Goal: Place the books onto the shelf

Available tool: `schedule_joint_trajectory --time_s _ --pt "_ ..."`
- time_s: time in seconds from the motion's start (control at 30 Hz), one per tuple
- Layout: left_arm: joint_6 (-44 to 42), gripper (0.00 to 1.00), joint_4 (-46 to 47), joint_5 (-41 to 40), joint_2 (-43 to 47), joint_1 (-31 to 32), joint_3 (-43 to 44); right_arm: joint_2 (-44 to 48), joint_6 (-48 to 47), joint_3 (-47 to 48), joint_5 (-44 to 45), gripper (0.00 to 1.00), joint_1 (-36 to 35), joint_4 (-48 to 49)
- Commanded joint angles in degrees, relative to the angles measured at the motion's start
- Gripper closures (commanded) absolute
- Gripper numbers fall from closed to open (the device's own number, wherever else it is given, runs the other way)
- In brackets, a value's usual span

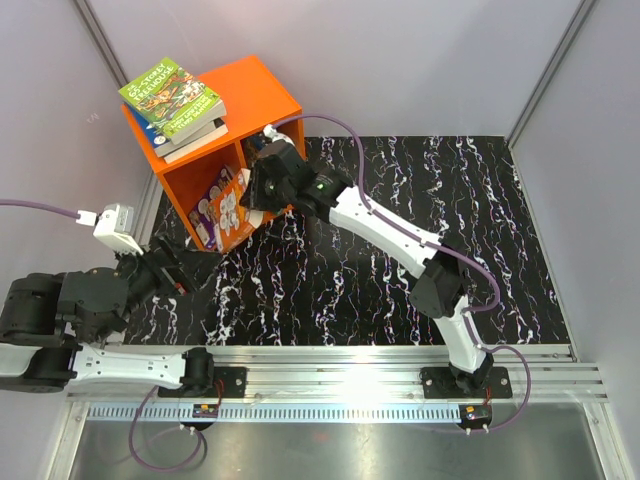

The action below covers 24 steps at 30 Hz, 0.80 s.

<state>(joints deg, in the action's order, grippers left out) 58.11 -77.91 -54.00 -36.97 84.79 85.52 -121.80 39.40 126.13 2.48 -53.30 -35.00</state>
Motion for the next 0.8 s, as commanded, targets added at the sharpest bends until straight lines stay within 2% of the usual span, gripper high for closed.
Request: schedule_joint_trajectory --time_s 0.0,0.37,0.77 --pt "2.6 0.01 -3.2 0.6 -0.9 0.0 -0.2 1.4 2.7 3.6 1.6 1.00 -0.8 12.3" --pt "2.1 0.01 -0.3 1.5 -2.6 0.1 -0.4 -4.1 2.0 9.8 8.3 1.00 -1.8 13.7" --pt "2.6 0.01 1.4 0.4 -3.1 0.1 -2.6 3.3 0.3 6.1 5.7 1.00 -2.8 16.2"
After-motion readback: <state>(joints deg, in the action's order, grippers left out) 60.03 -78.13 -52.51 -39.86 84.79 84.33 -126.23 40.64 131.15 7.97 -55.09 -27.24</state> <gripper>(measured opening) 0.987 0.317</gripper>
